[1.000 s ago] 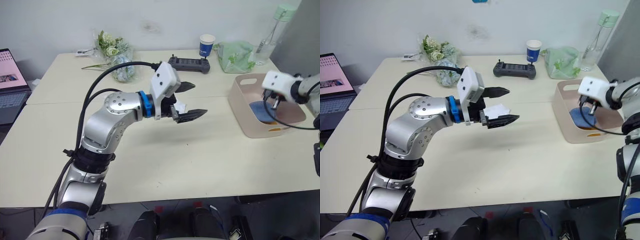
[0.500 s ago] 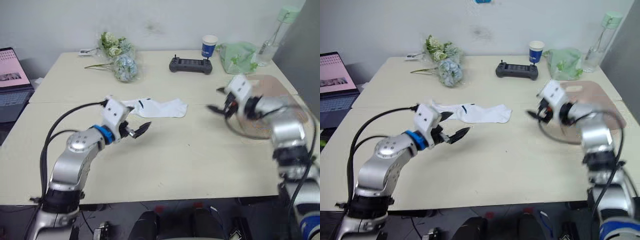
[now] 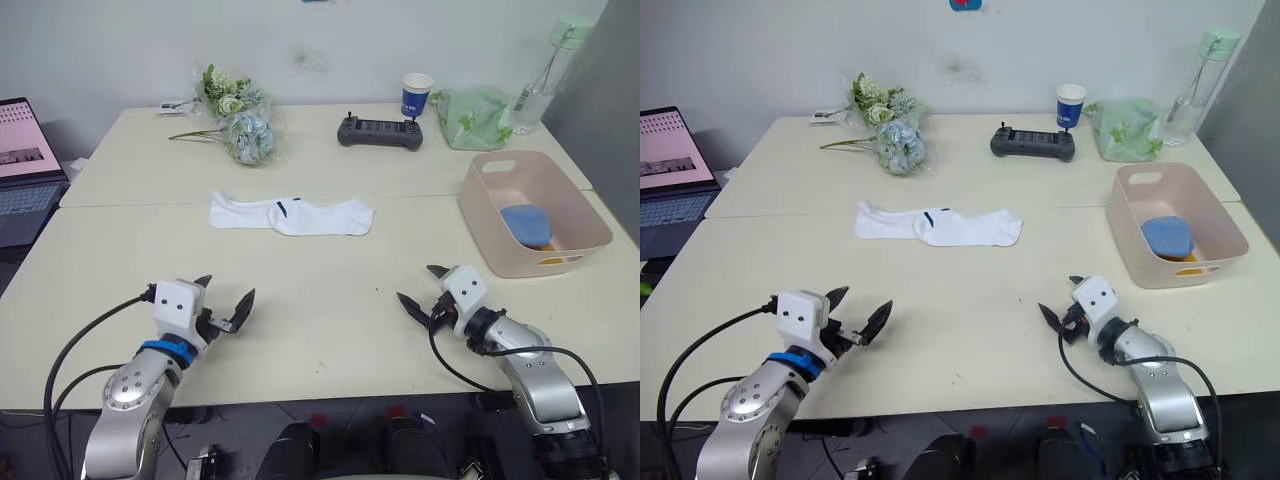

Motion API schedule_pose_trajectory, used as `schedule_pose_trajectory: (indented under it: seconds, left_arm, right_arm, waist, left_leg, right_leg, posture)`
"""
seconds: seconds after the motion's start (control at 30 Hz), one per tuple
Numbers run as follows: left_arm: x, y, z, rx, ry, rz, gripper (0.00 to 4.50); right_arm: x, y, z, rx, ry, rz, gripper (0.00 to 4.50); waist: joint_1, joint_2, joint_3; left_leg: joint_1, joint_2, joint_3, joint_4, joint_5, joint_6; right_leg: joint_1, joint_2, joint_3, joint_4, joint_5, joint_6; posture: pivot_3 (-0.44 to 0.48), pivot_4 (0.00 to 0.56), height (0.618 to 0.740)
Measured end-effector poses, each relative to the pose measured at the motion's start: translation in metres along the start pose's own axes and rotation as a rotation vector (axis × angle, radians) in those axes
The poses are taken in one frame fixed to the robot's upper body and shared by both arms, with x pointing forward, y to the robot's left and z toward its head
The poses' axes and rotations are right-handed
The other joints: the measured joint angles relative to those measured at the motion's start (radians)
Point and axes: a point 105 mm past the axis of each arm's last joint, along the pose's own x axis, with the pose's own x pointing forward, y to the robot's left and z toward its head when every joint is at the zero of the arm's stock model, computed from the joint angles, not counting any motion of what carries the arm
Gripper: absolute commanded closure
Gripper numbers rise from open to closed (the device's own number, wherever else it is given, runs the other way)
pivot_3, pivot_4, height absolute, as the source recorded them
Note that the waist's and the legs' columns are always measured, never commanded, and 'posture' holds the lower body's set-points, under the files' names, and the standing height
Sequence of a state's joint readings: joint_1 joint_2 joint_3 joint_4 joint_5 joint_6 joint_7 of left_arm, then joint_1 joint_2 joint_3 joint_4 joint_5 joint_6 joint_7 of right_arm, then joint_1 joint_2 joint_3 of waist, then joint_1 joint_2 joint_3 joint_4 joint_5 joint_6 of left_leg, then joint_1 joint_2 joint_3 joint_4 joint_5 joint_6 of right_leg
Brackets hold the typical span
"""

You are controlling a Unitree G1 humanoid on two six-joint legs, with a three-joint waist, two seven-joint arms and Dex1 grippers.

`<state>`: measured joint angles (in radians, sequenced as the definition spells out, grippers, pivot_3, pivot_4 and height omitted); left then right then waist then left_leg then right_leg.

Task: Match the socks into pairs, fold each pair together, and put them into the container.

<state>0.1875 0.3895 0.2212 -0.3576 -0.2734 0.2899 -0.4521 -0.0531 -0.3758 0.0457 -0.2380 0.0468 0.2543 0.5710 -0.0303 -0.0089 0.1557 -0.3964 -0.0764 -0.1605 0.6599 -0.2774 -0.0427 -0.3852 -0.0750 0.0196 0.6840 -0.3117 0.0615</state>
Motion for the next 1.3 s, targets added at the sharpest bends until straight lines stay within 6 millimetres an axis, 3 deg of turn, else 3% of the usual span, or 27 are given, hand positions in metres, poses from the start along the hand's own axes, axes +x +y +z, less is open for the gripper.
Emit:
schedule_pose_trajectory:
  seconds: [0.17,0.53,0.8,0.9,1.3]
  left_arm:
    - [0.019,0.001,0.021,0.061,-0.053,-0.056,0.00]
    - [0.122,-0.036,0.074,0.226,-0.102,-0.321,0.00]
    - [0.180,-0.069,0.053,0.177,0.042,-0.433,0.00]
    - [0.191,-0.071,0.048,0.189,0.081,-0.432,0.59]
    - [0.199,-0.079,0.042,0.232,0.098,-0.457,4.42]
  right_arm:
    - [0.008,-0.010,0.019,-0.047,-0.041,-0.006,0.04]
    - [0.045,-0.033,0.070,-0.077,-0.068,0.025,0.04]
    - [0.044,-0.033,0.061,-0.034,-0.023,0.001,0.04]
    - [0.040,-0.033,0.059,-0.026,-0.013,-0.015,0.00]
    - [0.030,-0.032,0.055,-0.006,0.010,-0.070,0.00]
  waist:
    - [0.005,0.000,0.000]
    - [-0.001,-0.001,0.000]
    - [-0.003,-0.001,0.000]
    - [-0.009,-0.001,0.000]
    - [-0.022,-0.001,0.000]
  left_leg:
    - [0.000,-0.001,0.000,0.001,0.000,0.000]
    - [-0.001,-0.001,-0.001,0.001,0.000,0.000]
    - [-0.003,-0.001,-0.001,0.001,0.000,0.000]
    - [-0.003,-0.001,0.000,0.001,0.000,0.000]
    - [-0.003,-0.001,-0.001,0.002,0.000,0.000]
  right_leg:
    - [0.001,0.000,0.000,-0.001,0.000,0.000]
    - [0.000,0.000,-0.002,-0.002,0.000,0.000]
    - [-0.002,0.000,-0.002,0.000,0.000,0.000]
    - [-0.004,0.000,-0.002,0.001,0.000,0.000]
    - [-0.004,0.000,-0.002,0.005,0.000,0.000]
  posture:
    - [0.000,0.150,0.740]
    - [0.000,0.150,0.740]
    - [0.000,0.150,0.740]
    - [0.000,0.150,0.740]
    - [0.000,0.150,0.740]
